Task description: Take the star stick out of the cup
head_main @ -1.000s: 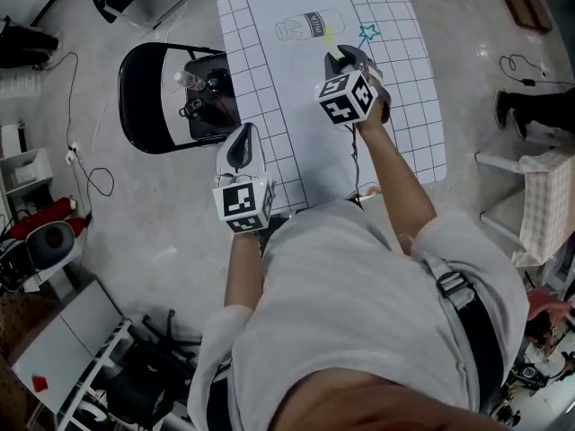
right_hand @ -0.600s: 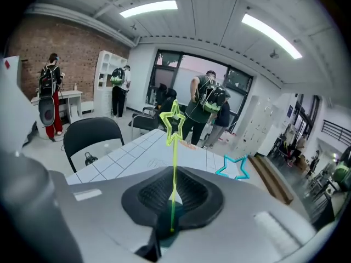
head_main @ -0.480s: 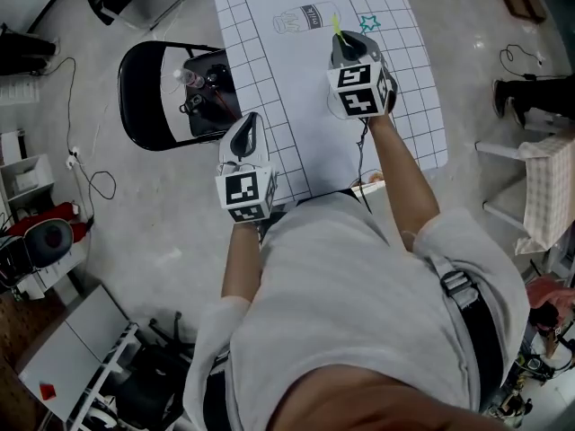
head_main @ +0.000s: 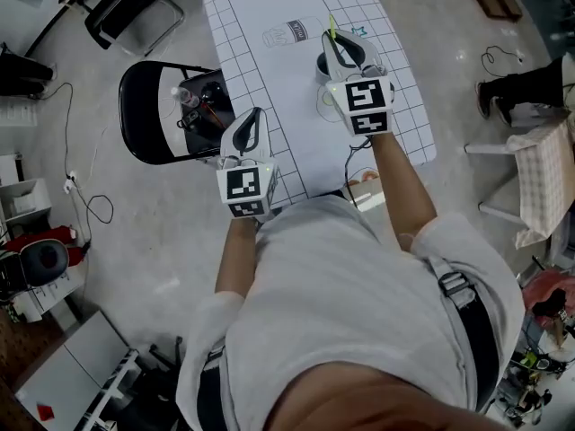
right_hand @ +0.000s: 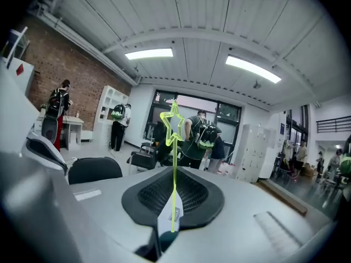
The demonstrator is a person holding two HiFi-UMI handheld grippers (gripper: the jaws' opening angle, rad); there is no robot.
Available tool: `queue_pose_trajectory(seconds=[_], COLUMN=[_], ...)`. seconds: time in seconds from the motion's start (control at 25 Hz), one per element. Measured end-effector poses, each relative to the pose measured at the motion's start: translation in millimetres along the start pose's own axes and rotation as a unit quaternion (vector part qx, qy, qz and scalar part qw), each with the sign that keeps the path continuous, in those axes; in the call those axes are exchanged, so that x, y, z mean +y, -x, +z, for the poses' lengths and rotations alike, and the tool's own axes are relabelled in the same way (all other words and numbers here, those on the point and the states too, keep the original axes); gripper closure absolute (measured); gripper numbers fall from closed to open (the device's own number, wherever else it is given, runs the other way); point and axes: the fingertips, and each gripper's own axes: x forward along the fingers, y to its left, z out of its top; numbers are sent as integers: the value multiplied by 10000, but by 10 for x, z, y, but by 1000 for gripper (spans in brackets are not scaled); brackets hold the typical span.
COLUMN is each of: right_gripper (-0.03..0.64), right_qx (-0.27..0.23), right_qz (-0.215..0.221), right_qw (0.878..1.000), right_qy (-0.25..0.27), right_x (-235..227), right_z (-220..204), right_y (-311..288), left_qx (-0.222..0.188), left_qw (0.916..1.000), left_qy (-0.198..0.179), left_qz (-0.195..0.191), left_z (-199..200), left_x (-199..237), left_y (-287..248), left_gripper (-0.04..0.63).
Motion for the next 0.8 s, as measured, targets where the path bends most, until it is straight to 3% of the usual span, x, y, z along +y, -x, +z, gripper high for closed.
queue_pose_trajectory(seconds=[0.16,0.36,0.52,0.68,0.8], right_gripper=[603,604,604,604,604], right_qx=[157,487,1289,1958,2190], right_qz=[589,880,1291,1306,1388], right_qw=[9977,9944,9827,9718,9656], right_qy=[-289,-312,-330,-134,-201], right_x=[206,398,615,725,794], right_z=[93,-47,-524,-1067,-1401], right_y=[152,284,300,306,231], left_qx=[-10,168,325,539,756], left_qw=[10000,9997,9990,9978,9965], left_qy=[-55,-35,-10,107,63], left_qz=[-68,-187,-297,-382,-353], left_z=[15,-97,-227,-374,-518], left_x=[0,-26,-77,-139,-160], left_y=[40,65,23,-60,-165], left_gripper=[592,592,592,592,592])
